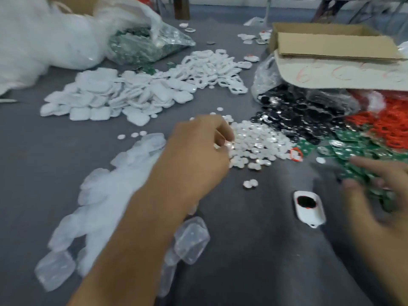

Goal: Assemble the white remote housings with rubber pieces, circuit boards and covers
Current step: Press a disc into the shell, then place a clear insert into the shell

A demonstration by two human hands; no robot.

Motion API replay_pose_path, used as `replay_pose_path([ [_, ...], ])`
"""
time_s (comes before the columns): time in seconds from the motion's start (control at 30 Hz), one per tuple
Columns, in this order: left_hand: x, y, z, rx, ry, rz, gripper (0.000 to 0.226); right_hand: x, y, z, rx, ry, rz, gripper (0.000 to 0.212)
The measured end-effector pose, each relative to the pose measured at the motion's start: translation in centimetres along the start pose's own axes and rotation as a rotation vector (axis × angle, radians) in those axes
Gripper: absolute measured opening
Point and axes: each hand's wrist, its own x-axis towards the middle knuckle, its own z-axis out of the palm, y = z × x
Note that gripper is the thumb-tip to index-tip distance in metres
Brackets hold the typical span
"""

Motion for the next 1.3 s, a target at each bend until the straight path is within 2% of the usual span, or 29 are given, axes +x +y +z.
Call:
replay_pose_path([
  [0.07, -0.3, -2.2, -4.1, 0.097, -0.034, -0.015, 0.021, -2.1, -4.3, 1.4, 0.131, -0.194, -0.158, 0.031],
  [0.17, -0.8, -4.6, -7.1, 0.267, -0.236, -0.086, 0.020, -4.1, -9.9, 5.0, 0.286, -0.513, -0.332, 0.028],
  [0.23, -0.8, -5.2, -6.8, 0.255, -0.311, -0.116, 0.020, -4.3, -12.2, 7.6, 0.263, -0.588, -0.368, 0.022],
  [0.43, -0.7, -5.1, -4.6, 0.211, -0.295, -0.025, 0.023, -4.0, -12.3, 9.0, 0.285, -0.540, -0.325, 0.018],
  [0.5, -0.7, -4.4, -4.5, 0.145, -0.219, 0.029, 0.017, -3.5, -11.5, 8.1, 0.363, -0.500, -0.253, 0.016],
  [0.57, -0.8, -3.1, -4.2, -0.006, -0.157, 0.084, 0.023, -2.7, -10.5, 6.8, 0.532, -0.477, -0.131, 0.012],
  [0.67, -0.9, -0.5, -2.3, -0.276, -0.285, 0.069, 0.033, -1.4, -8.5, 3.9, 0.821, -0.449, 0.113, 0.011],
  [0.77, -0.7, 2.0, 1.3, -0.493, -0.450, 0.048, 0.020, -0.3, -5.4, 1.7, 0.972, -0.446, 0.303, 0.017],
  [0.83, -0.5, 3.0, 3.5, -0.636, -0.509, 0.018, 0.018, 0.1, -3.3, 0.8, 1.014, -0.422, 0.349, 0.025],
  [0.9, -0.4, 3.4, 5.3, -0.772, -0.559, -0.014, 0.025, 0.5, -1.8, 0.6, 1.036, -0.386, 0.310, 0.023],
  [0.97, -0.5, 3.2, 6.7, -0.868, -0.521, -0.026, 0.025, 0.8, -0.8, 0.7, 1.021, -0.332, 0.193, 0.013],
  [1.03, -0.7, 3.0, 7.8, -0.964, -0.450, -0.046, 0.030, 1.0, 0.2, 0.9, 0.920, -0.245, 0.056, 0.016],
  [1.13, -1.1, 2.8, 8.9, -1.136, -0.457, -0.094, 0.037, 1.1, 1.1, 1.0, 0.742, -0.126, -0.119, 0.022],
  [1.23, -1.2, 2.8, 9.2, -1.146, -0.406, -0.074, 0.036, 1.0, 1.2, 1.1, 0.651, -0.081, -0.198, 0.028],
  [1.3, -1.3, 2.6, 9.4, -1.106, -0.338, -0.077, 0.039, 0.8, 1.1, 1.2, 0.687, -0.106, -0.169, 0.028],
])
